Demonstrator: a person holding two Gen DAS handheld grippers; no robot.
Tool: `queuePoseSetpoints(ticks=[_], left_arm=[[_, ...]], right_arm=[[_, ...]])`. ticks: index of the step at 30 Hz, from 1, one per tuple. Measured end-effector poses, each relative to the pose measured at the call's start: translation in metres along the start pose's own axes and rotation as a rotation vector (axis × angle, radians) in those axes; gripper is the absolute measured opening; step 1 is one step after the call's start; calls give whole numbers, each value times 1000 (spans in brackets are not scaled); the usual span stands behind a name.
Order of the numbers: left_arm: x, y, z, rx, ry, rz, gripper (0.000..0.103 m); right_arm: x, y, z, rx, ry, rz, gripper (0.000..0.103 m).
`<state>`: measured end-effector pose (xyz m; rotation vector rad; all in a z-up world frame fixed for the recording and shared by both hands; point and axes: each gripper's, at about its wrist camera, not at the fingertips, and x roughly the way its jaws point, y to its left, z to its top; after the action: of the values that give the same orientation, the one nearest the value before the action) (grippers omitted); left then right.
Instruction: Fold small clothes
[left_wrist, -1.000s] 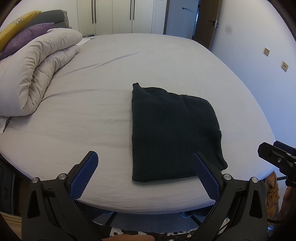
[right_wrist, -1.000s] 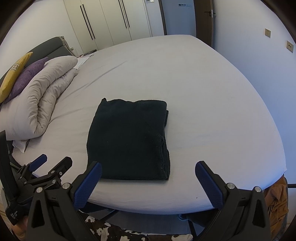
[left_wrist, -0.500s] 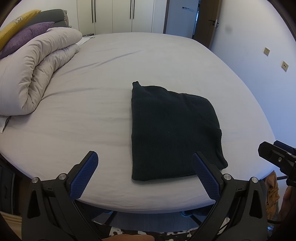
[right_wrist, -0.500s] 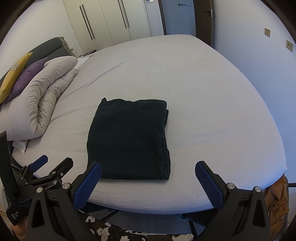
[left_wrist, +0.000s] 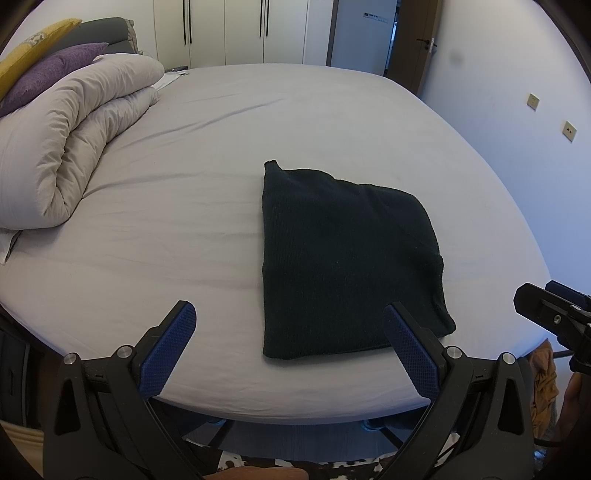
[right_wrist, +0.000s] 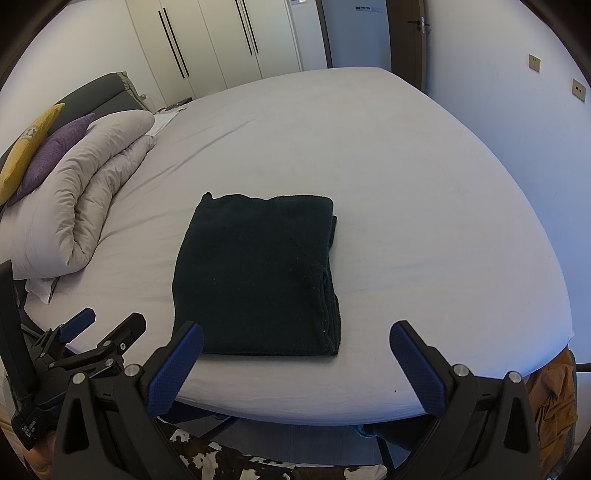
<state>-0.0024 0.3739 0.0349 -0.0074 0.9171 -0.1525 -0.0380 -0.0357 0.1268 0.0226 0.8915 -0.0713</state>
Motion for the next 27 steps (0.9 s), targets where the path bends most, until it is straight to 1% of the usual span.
queuePoseSetpoints(ticks=[21, 27], left_arm=[[2, 2, -4, 2, 5, 1, 103], [3, 1, -5, 14, -5, 1, 103]], right_arm=[[2, -2, 0, 1, 4, 1, 103], [3, -3, 0, 1, 5, -1, 103]])
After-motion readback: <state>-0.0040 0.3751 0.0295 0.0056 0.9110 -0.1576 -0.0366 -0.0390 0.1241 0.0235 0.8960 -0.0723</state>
